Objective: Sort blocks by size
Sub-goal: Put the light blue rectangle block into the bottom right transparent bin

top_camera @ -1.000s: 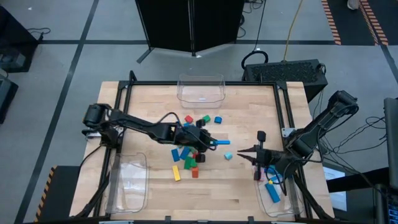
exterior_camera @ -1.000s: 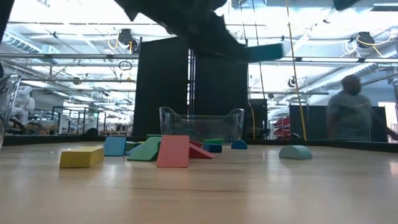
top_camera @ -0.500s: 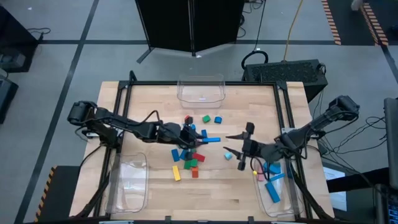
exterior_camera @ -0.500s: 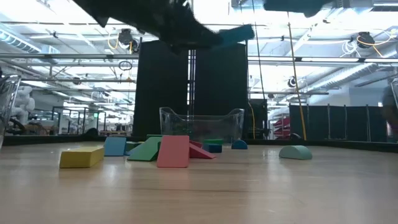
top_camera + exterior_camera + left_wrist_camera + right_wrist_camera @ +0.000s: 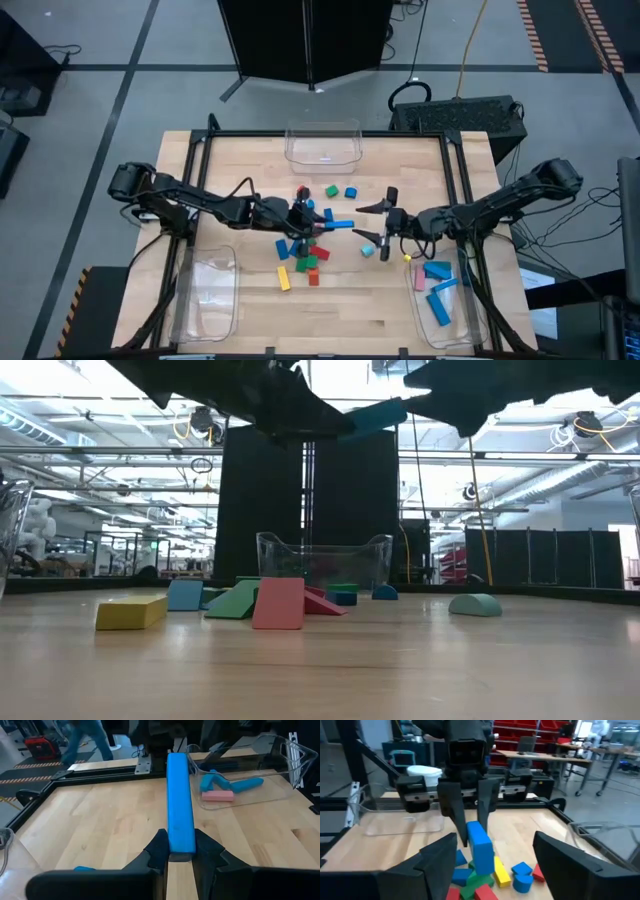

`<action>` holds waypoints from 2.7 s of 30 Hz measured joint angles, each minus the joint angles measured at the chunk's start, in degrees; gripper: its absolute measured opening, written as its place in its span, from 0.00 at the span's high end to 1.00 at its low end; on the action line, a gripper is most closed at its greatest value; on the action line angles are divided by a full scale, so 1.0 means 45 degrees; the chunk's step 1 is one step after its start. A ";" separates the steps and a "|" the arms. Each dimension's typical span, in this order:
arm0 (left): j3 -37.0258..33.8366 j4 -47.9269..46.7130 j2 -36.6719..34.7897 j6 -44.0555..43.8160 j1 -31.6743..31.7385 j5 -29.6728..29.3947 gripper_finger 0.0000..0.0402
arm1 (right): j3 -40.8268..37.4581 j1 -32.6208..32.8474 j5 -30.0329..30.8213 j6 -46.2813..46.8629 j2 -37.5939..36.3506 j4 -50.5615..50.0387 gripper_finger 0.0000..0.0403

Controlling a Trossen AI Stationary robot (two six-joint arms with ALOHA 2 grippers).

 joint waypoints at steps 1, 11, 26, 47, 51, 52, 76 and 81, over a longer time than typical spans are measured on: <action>0.0000 0.0048 0.0000 0.0000 0.0000 0.0000 0.88 | -0.0031 -0.0082 -0.0215 0.0066 0.0005 -0.0038 0.41; 0.0000 0.0456 0.0000 -0.0005 0.0000 0.0102 0.88 | -0.0034 -0.0631 -0.1469 0.0172 0.0623 0.0429 0.59; 0.0010 0.0400 0.0000 -0.0002 0.0005 0.0165 0.87 | -0.0039 -0.0837 -0.2031 -0.0215 0.1404 0.1529 0.84; -0.0003 -0.0707 0.0015 0.0009 0.0012 -0.0296 0.69 | -0.0034 -0.0831 -0.2434 0.0004 0.1256 0.1307 0.90; 0.0001 -0.1092 0.0010 0.0056 0.0010 -0.0389 0.65 | -0.0034 -0.0831 -0.2417 0.0054 0.0630 0.0562 0.90; 0.0004 -0.1157 0.0010 0.0091 0.0010 -0.0389 0.65 | -0.0034 -0.0831 -0.2413 0.0105 0.0407 0.0216 0.90; 0.0015 -0.2907 -0.0659 0.0012 -0.0034 -0.0454 0.65 | 0.4155 0.0547 -0.2198 0.7064 -0.5317 -1.6149 0.89; 0.0015 -0.2907 -0.0656 0.0010 -0.0034 -0.0476 0.65 | 0.5285 0.1170 -0.3156 0.8023 -0.5020 -1.7426 0.89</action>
